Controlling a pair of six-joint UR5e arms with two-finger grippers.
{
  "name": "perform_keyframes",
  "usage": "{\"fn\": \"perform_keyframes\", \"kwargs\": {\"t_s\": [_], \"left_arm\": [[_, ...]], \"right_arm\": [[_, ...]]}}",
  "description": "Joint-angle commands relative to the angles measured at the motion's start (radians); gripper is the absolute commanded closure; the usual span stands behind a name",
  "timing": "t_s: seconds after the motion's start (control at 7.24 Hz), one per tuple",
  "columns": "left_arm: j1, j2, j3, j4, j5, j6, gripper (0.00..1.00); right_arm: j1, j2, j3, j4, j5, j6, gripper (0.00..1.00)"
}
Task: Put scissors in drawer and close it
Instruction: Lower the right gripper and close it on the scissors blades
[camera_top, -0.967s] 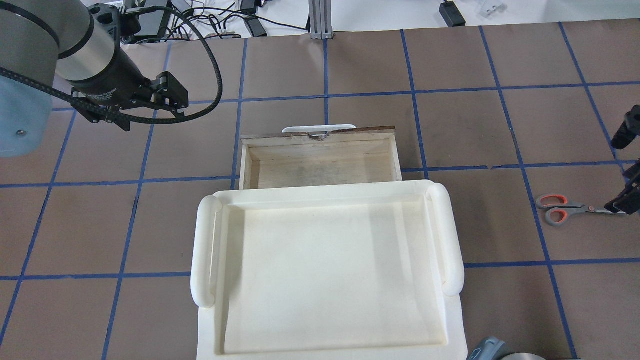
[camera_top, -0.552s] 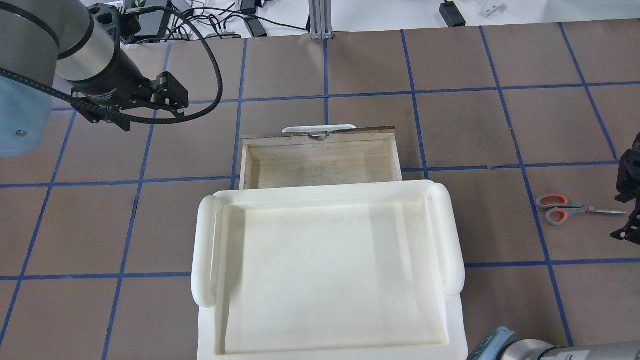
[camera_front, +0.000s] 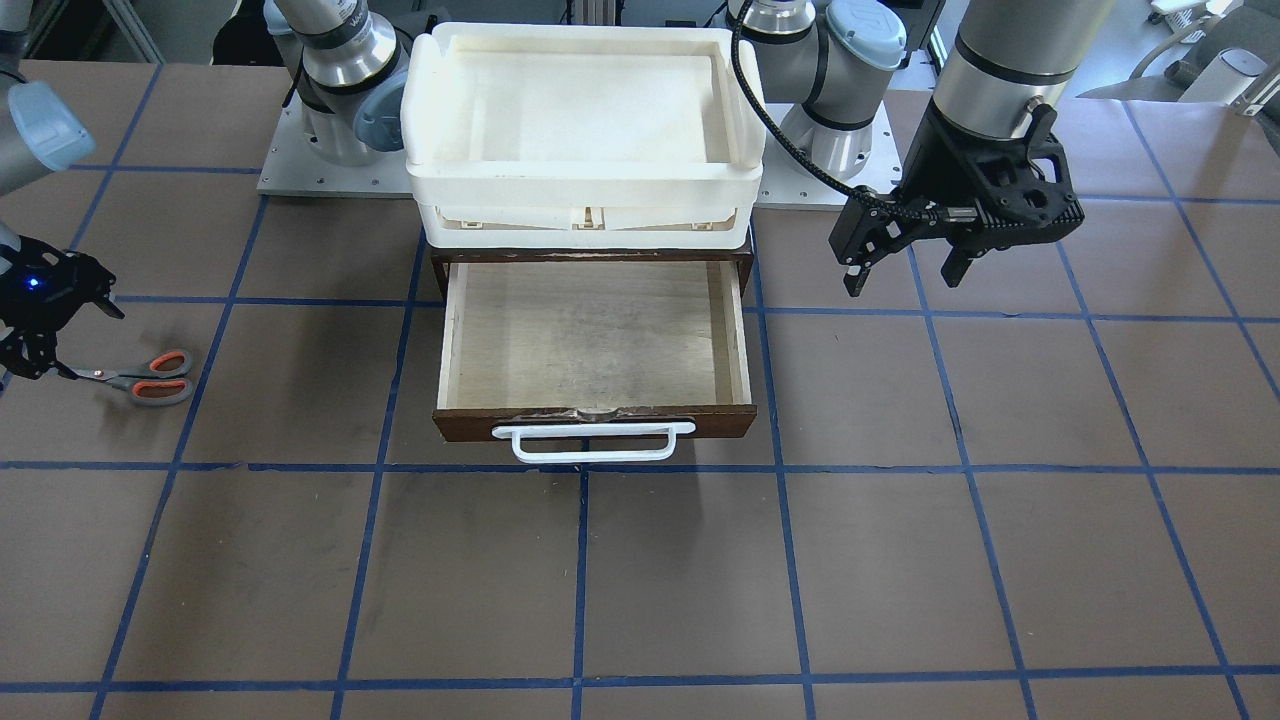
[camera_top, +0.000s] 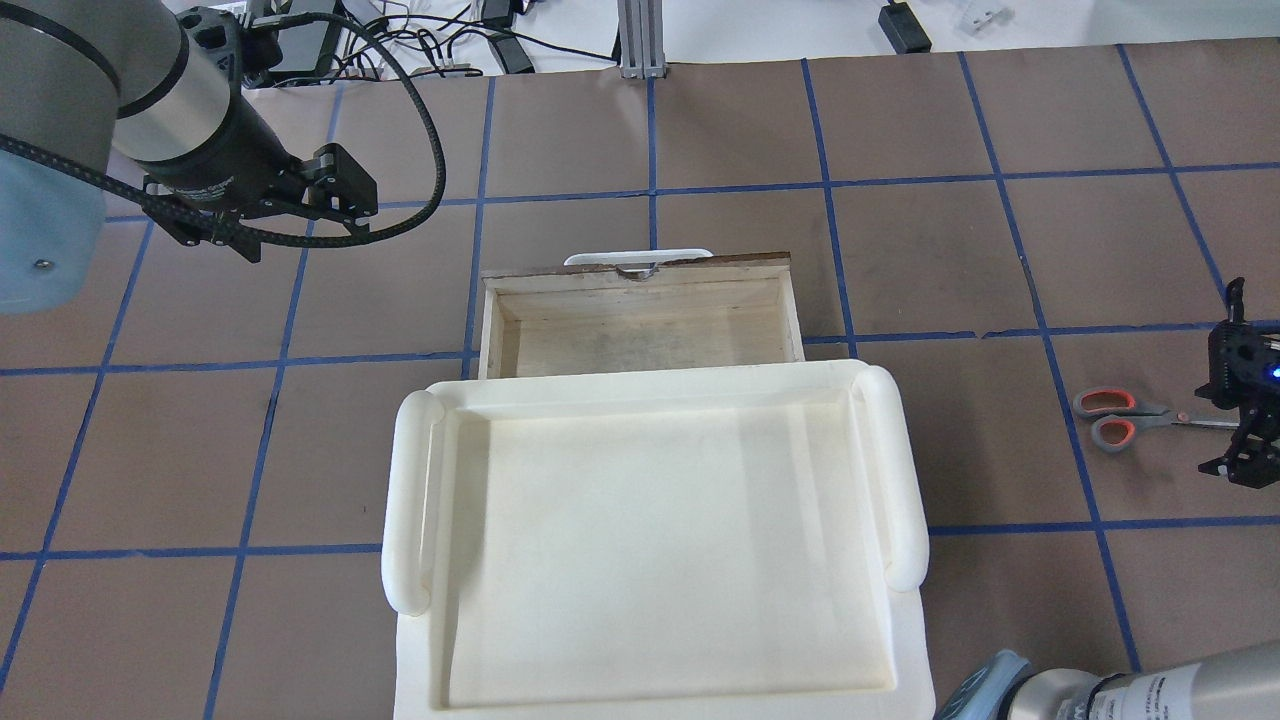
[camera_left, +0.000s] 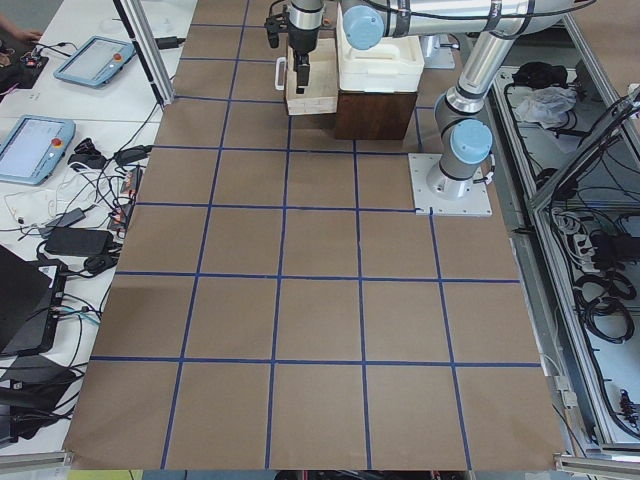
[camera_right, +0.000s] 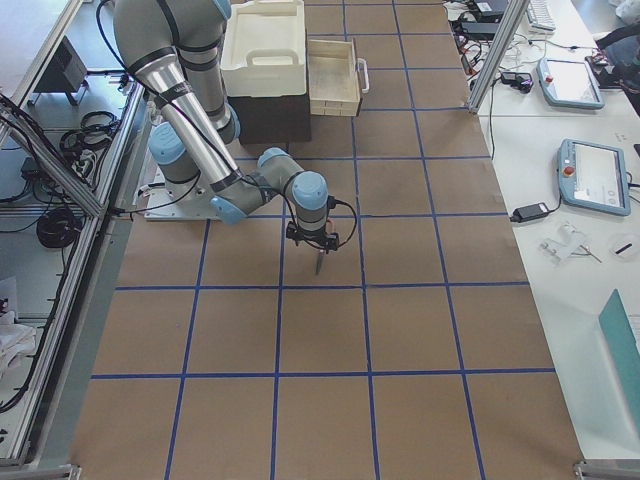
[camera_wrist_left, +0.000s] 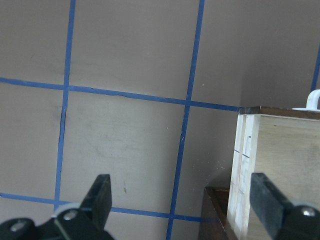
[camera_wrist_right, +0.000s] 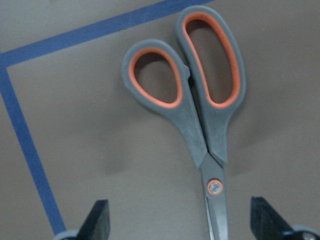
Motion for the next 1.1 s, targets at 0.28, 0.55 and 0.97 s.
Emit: {"fn": "perform_keyframes", "kwargs": {"t_s": [0.28,0.55,0.97], "left_arm": [[0.0,-0.001,0.0,0.0,0.0,0.002,0.0],[0.0,-0.003,0.0,0.0,0.0,0.003,0.0],[0.0,-0.003,0.0,0.002,0.0,0.003,0.0]], "right_arm": [[0.006,0.021,0.043,-0.098,0.034,-0.121,0.01],[0.009,0.03,0.037,-0.096,0.058,-0.152,0.07],[0.012,0.041,0.03,-0.096,0.058,-0.164,0.09]]}}
